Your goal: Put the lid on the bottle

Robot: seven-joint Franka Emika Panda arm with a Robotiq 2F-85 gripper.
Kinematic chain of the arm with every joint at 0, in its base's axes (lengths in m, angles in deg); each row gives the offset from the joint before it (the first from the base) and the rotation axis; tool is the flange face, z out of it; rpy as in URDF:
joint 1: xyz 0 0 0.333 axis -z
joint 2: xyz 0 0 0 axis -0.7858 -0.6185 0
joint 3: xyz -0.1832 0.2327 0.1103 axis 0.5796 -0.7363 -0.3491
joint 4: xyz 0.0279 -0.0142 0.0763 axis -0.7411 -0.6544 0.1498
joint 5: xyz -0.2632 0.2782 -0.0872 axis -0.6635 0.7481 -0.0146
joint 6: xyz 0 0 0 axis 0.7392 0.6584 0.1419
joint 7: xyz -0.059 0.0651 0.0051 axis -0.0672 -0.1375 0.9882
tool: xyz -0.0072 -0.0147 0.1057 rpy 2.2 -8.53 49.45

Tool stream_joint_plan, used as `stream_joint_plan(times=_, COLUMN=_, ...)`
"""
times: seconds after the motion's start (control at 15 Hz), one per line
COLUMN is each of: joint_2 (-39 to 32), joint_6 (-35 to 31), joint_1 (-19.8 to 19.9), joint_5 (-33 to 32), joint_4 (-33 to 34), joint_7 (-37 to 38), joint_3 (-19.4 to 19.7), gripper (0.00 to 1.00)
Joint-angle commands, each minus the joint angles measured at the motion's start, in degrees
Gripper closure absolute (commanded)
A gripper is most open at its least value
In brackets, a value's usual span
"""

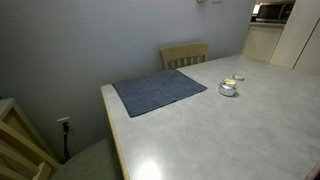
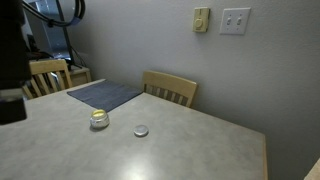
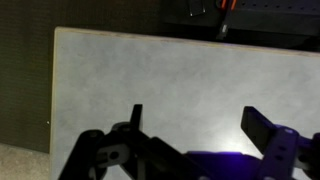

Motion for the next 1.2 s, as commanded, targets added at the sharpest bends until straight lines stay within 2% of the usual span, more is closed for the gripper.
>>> stream_joint_plan(times=0.0, joint_2=-10.2, joint_6=-0.11, joint_1=-3.27, joint_5=4.15, joint_4=7.22, joint_7=-1.47, joint_3=-0.84, gripper=0.0)
stream_joint_plan(times=0.07, joint_2=-3.23, joint_6=-0.11, joint_1=-1.74, joint_5=2.22, joint_4=2.43, joint_7=-0.17, joint_3=-0.8, gripper=0.0)
stream_joint_plan(times=0.2, joint_2=-5.21, joint_6=-0.11, joint_1=-2.28, joint_5=2.52, joint_4=3.47, joint_7=0.31, joint_3=-1.33, gripper=0.0)
stream_joint_plan(times=0.53, joint_2=-3.83, joint_6=-0.05, joint_1=-1.91, joint_5=2.49, joint_4=3.22, joint_7=0.31, joint_3=-1.08, gripper=0.0)
stream_joint_plan(times=0.6, joint_2=-4.38, joint_6=-1.9, joint_1=-2.46, joint_5=3.33, joint_4=2.87, joint_7=-0.72, joint_3=-0.79, gripper=0.0)
stream_joint_plan(times=0.73, joint_2=-4.62, joint_6=-11.4, joint_1=-3.01, joint_5=2.19, joint_4=1.49, joint_7=-3.65, joint_3=0.04, gripper=0.0)
stream_joint_plan(times=0.93, joint_2=-8.26, joint_6=-21.01, joint_1=-4.92, joint_5=9.3, joint_4=2.64, joint_7=-12.18, joint_3=2.81, gripper=0.0)
stream_joint_plan(times=1.07, joint_2=-12.42, joint_6=-22.72, joint_1=-7.05, joint_5=16.42, joint_4=4.58, joint_7=-19.92, joint_3=4.46, gripper=0.0)
stream_joint_plan(times=1.13, joint_2=-7.88, joint_6=-20.69, joint_1=-4.39, joint_5=12.25, joint_4=2.37, joint_7=-14.25, joint_3=1.85, gripper=0.0)
